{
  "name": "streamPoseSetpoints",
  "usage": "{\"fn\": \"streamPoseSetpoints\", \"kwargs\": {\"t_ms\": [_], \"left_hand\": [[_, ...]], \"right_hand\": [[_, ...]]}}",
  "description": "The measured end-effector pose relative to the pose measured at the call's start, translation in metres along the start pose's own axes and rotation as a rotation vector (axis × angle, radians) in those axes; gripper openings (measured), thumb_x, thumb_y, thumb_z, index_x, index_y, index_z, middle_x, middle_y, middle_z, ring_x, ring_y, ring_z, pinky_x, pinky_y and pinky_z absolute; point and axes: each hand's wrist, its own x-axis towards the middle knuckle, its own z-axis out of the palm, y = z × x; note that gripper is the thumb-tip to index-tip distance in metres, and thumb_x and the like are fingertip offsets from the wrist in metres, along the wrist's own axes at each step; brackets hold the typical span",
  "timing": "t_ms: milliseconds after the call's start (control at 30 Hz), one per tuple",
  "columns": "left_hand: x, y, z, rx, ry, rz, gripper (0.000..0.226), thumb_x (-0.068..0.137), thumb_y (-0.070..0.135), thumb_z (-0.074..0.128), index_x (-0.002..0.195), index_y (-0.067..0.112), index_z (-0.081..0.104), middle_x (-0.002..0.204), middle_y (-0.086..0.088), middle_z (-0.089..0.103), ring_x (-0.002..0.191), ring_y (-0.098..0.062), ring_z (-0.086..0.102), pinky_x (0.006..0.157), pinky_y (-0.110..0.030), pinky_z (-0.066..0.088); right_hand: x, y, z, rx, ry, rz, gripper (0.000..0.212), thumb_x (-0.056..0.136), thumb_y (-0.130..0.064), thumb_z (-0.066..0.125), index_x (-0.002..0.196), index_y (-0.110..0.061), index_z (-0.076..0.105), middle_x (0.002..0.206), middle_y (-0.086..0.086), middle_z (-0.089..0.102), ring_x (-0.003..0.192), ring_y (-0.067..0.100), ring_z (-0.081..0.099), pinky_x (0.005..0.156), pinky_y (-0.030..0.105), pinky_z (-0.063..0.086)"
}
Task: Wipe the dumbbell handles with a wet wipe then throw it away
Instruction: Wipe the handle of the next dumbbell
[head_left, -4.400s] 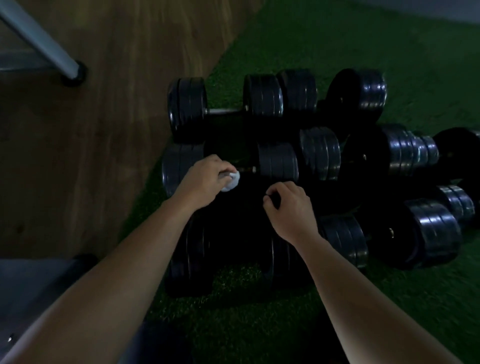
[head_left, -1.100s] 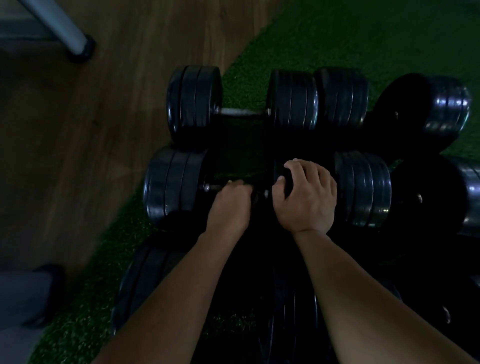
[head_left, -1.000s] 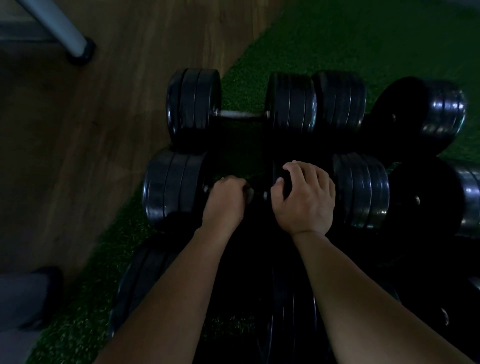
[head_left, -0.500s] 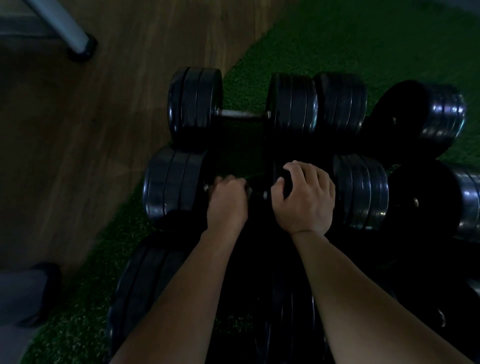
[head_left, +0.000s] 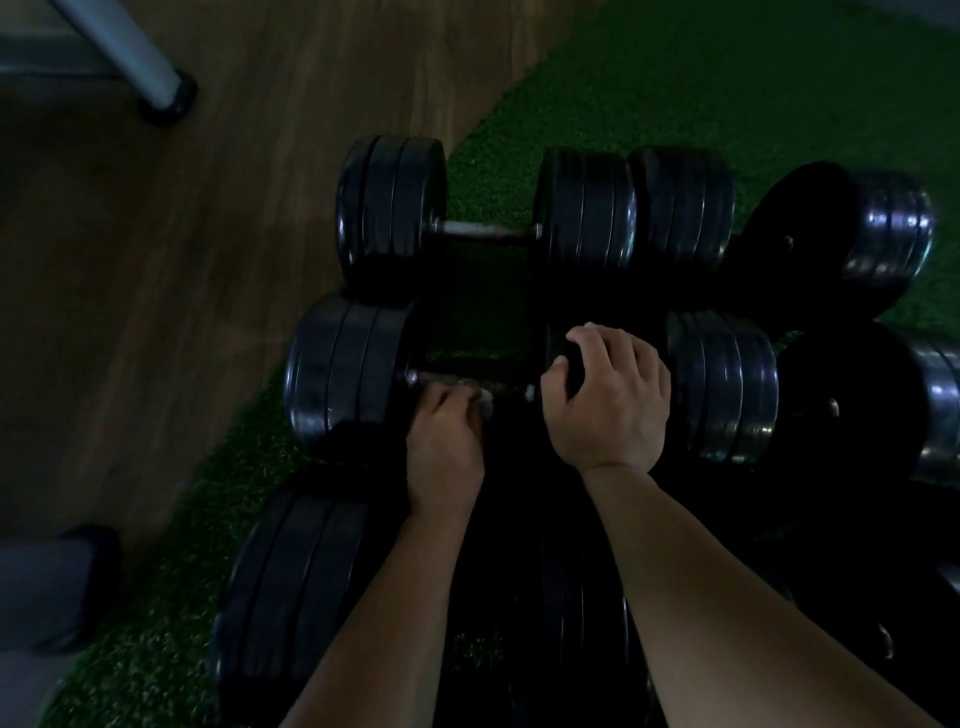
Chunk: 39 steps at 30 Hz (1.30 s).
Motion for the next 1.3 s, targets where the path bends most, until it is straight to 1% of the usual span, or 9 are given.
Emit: {"fn": "streamPoseSetpoints", "kwargs": {"t_ms": [67,267,433,567,700,900,1000,1100,1300], "left_hand": [[-0.002,-0.006,-0.002,-0.039,0.097,-0.107,0.018,0.09,0.007,0.064,0.105,0.01,0.074,0.109,-0.008,0.064,0.093,-0.029,0.065,0.081,-0.031,0.051],[-0.011,-0.006,0.009,-0.122,0.063,-0.073,0.013,0.088,0.008,0.068,0.1,0.009,0.072,0.099,-0.008,0.067,0.088,-0.026,0.066,0.078,-0.031,0.051],[-0.011,-0.003,0.017,-0.821,0.224,-0.887,0.008,0.089,0.01,0.07,0.096,0.01,0.065,0.091,-0.011,0.069,0.085,-0.025,0.067,0.076,-0.035,0.054],[-0.002,0.005,0.014,-1.421,0.335,-1.151,0.009,0.09,0.004,0.067,0.095,0.009,0.061,0.087,-0.008,0.066,0.076,-0.016,0.064,0.07,-0.025,0.056],[0.013,0.012,0.013,-1.556,0.4,-1.191,0.01,0.09,0.008,0.068,0.098,0.008,0.061,0.093,-0.009,0.065,0.082,-0.019,0.063,0.072,-0.025,0.056],[-0.003,0.012,0.027,-1.35,0.259,-1.079,0.015,0.09,0.005,0.067,0.103,0.002,0.06,0.077,-0.008,0.064,0.063,-0.015,0.059,0.052,-0.019,0.052],[0.007,0.006,0.019,-1.518,0.369,-1.17,0.007,0.09,0.006,0.068,0.094,0.008,0.062,0.082,-0.006,0.065,0.068,-0.013,0.061,0.06,-0.02,0.055],[0.013,0.007,0.018,-1.617,0.418,-1.175,0.017,0.091,0.009,0.068,0.107,0.006,0.064,0.084,-0.005,0.065,0.068,-0.012,0.062,0.054,-0.018,0.055],[0.002,0.004,0.03,-1.476,0.184,-1.149,0.023,0.089,0.003,0.068,0.111,0.001,0.062,0.078,-0.008,0.065,0.048,-0.01,0.059,0.044,-0.019,0.049]], "right_hand": [[0.0,0.0,0.0,0.004,0.009,-0.003,0.037,0.089,-0.04,0.047,0.117,-0.022,0.065,0.124,0.0,0.064,0.118,0.026,0.052,0.103,0.045,0.041],[0.0,-0.001,0.0,0.008,0.023,-0.008,0.038,0.089,-0.039,0.047,0.116,-0.021,0.065,0.123,-0.001,0.064,0.118,0.026,0.053,0.102,0.045,0.042],[0.0,-0.001,0.0,0.006,0.035,-0.01,0.037,0.089,-0.038,0.048,0.115,-0.02,0.065,0.123,0.0,0.065,0.118,0.027,0.054,0.102,0.045,0.042],[-0.001,-0.001,0.001,0.006,0.034,-0.01,0.038,0.089,-0.039,0.047,0.115,-0.021,0.066,0.123,0.0,0.064,0.118,0.027,0.054,0.102,0.046,0.042],[0.0,-0.001,0.002,0.006,0.026,-0.014,0.038,0.089,-0.04,0.047,0.116,-0.021,0.065,0.124,0.0,0.064,0.119,0.028,0.053,0.102,0.047,0.041],[0.001,-0.001,0.002,0.007,0.025,-0.01,0.038,0.089,-0.039,0.047,0.117,-0.021,0.065,0.124,0.0,0.064,0.119,0.027,0.052,0.102,0.046,0.041],[0.001,-0.001,0.002,0.016,0.018,-0.006,0.038,0.089,-0.04,0.046,0.117,-0.021,0.064,0.125,0.0,0.063,0.12,0.027,0.052,0.103,0.045,0.04],[0.001,-0.001,0.002,0.015,0.019,-0.006,0.038,0.09,-0.04,0.046,0.117,-0.021,0.064,0.124,0.0,0.063,0.119,0.026,0.052,0.104,0.045,0.04],[0.001,-0.002,0.001,0.006,0.026,-0.002,0.037,0.089,-0.039,0.047,0.116,-0.021,0.065,0.124,-0.001,0.064,0.118,0.025,0.051,0.103,0.043,0.039]]}}
